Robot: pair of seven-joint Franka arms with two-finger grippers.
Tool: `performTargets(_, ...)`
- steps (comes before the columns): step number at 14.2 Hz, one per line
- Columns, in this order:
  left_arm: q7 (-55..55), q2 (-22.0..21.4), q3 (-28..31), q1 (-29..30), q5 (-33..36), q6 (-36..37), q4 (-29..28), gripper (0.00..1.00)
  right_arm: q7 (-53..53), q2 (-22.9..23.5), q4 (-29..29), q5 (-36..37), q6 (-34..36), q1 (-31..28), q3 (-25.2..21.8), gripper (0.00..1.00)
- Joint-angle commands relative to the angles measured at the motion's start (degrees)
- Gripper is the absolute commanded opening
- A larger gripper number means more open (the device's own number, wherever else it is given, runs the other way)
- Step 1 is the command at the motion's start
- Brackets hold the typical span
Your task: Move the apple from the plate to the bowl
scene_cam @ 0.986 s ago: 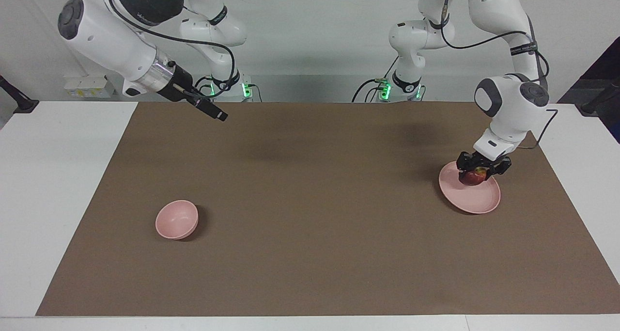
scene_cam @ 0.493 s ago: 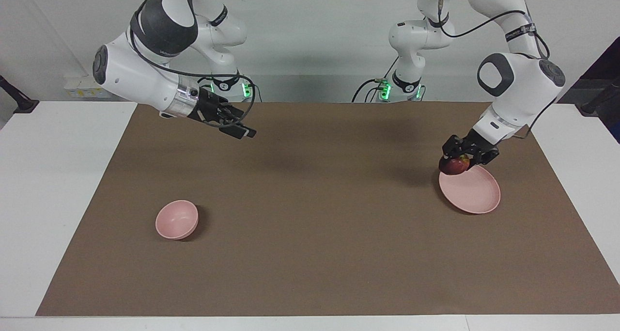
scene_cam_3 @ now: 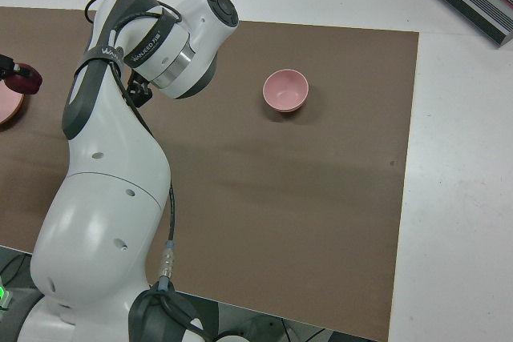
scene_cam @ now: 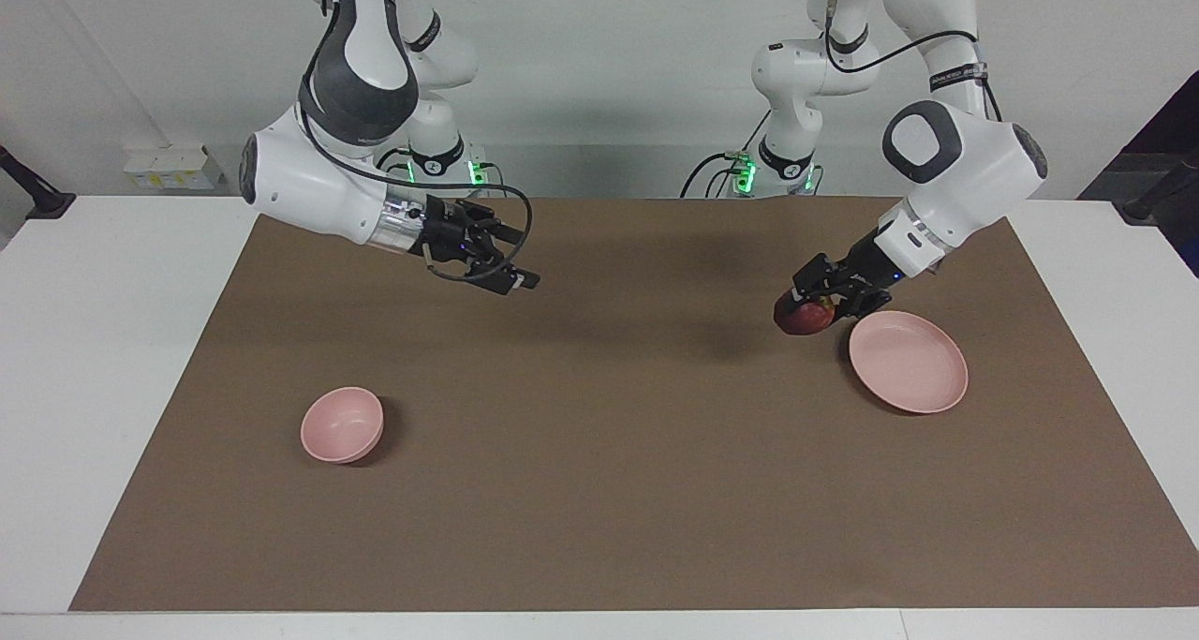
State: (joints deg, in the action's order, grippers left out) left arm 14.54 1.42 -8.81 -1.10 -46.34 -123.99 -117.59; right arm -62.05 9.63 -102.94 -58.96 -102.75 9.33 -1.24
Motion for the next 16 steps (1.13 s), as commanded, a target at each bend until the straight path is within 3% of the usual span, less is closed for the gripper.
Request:
performTargets(1,-1.0,-1.59,-2.96,-0.31,-8.03,-3.79,-1.85,0.0,-0.7,1.69,-0.59,-6.31,-3.59,1.48,0.1,1.0)
performTargets(5,-1.09,-2.65,-11.83,-1.36,-20.26,-16.42,-4.04,0.0,0.61,4.16,-0.51,-15.36,-8.95,5.26,0.1,1.0)
performTargets(7,-1.27,-2.56,-13.94,-1.71,-24.39,-18.12,-3.87,0.0,4.03,5.3,-0.59,-18.55,-10.88,6.92,0.1,1.0)
performTargets(11,-1.27,-2.47,-16.58,-1.71,-28.53,-19.26,-3.26,0.0,9.75,8.2,-0.51,-21.1,-11.42,7.37,0.18,1.0)
performTargets(16,-1.35,-1.77,-19.4,-1.63,-29.77,-23.84,-2.38,0.0,9.93,8.47,-0.68,-24.0,-12.82,9.73,0.27,1.0)
